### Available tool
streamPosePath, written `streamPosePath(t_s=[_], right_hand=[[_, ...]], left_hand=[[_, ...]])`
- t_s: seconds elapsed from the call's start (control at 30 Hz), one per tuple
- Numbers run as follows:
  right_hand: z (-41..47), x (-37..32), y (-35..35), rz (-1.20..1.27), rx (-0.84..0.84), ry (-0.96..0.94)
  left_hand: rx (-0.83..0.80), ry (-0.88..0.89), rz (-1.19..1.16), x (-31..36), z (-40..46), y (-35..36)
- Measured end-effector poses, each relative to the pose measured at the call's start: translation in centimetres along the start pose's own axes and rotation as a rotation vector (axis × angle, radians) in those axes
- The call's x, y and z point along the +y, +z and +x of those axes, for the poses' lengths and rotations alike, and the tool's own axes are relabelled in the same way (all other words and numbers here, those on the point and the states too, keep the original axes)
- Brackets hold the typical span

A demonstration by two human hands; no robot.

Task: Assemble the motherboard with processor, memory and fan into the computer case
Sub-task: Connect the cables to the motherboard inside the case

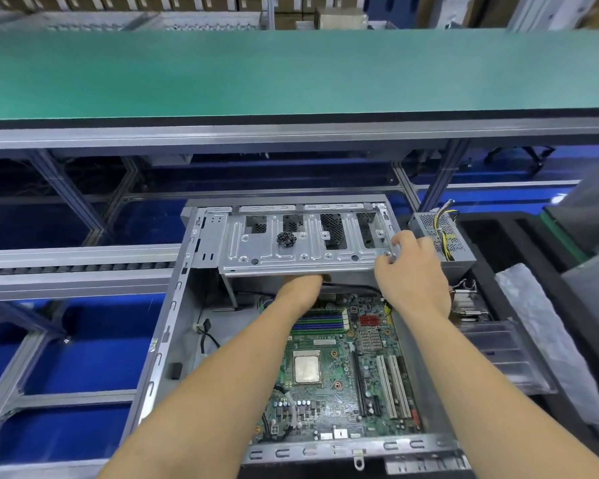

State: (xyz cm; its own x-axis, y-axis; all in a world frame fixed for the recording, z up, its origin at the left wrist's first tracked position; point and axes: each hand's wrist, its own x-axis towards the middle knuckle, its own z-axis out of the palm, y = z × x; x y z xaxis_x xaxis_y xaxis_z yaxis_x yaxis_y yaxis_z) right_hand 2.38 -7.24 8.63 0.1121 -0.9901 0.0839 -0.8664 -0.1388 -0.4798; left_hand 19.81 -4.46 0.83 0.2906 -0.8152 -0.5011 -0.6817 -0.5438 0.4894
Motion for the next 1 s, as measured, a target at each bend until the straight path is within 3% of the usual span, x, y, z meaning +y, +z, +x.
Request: streamPosePath(t_s=[0.1, 0.2, 0.37, 0.5, 0.6, 0.73, 0.83, 0.9, 1.0], right_hand=[[0.0, 0.1, 0.1, -0.005, 0.002, -0.006], [0.0, 0.1, 0.1, -0.008, 0.0, -0.006], [0.0, 0.0, 0.1, -0.017, 0.0, -0.001], [0.0, 0.0, 0.0, -0.02, -0.002, 0.001], [0.0, -0.1, 0.0, -0.016, -0.008, 0.003], [0.1, 0.0, 0.1, -0.02, -0.007, -0.001], [0.1, 0.2, 0.2, -0.022, -0.006, -0.003], [0.2, 0.3, 0.3, -0.032, -0.008, -0.002], [0.3, 0.3, 0.3, -0.035, -0.01, -0.006]], left_hand=[[0.042, -0.086, -0.083, -0.4, 0.8, 0.3], [-0.058, -0.074, 0.002, 0.4, 1.1, 0.9], [0.088, -0.117, 0.082, 0.5, 0.3, 0.5], [0.182, -0.069, -0.231, -0.2, -1.4, 0.5], [0.182, -0.068, -0.294, -0.2, -2.0, -0.2], [0.144, 0.108, 0.013, -1.1, -3.5, -0.9], [0.205, 0.185, 0.224, -3.0, -5.2, -2.0], [0.177, 0.193, 0.345, -4.3, -6.3, -3.1], [0.064, 0.059, 0.538, -6.0, -8.0, -4.6]])
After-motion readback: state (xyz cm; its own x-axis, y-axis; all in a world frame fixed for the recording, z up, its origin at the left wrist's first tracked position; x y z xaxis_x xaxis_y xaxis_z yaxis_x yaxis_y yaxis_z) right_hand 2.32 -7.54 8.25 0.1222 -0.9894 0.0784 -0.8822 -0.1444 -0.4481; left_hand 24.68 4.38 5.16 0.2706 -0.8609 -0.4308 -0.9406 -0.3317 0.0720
